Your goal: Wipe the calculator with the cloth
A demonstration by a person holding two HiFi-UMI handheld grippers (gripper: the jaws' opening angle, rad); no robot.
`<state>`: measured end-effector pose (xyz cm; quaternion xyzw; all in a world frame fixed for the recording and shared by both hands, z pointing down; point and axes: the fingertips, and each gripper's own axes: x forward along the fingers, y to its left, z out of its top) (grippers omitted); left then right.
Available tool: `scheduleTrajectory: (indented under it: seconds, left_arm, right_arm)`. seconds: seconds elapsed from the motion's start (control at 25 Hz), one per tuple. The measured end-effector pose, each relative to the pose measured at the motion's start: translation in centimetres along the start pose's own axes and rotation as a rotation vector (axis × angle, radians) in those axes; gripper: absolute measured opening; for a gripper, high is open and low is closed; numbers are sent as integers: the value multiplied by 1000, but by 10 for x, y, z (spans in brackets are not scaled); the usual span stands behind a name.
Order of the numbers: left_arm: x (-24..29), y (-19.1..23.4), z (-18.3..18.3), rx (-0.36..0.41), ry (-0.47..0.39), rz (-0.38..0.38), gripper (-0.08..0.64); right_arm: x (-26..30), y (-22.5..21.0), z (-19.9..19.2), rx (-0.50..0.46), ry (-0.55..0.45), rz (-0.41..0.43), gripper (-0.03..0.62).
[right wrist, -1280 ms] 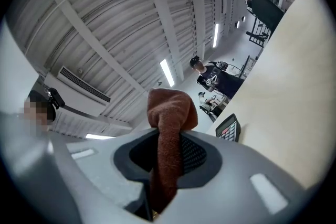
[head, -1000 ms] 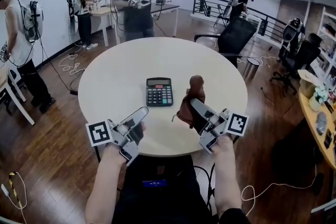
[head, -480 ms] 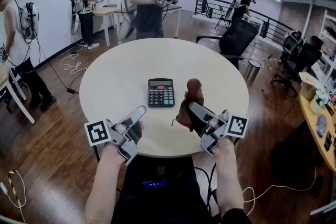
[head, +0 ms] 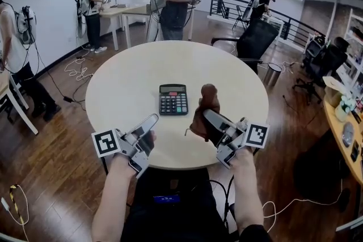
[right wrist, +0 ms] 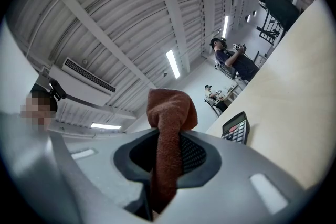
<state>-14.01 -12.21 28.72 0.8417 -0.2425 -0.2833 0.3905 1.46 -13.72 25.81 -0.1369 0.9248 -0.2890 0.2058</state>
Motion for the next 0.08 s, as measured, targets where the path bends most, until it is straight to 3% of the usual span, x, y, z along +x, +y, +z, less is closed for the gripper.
scheduleTrajectory:
  seconds: [0.08]
  left_arm:
    - [1,0,0,-5,1,2,153]
  right_arm:
    - [1,1,0,-1,0,2,64]
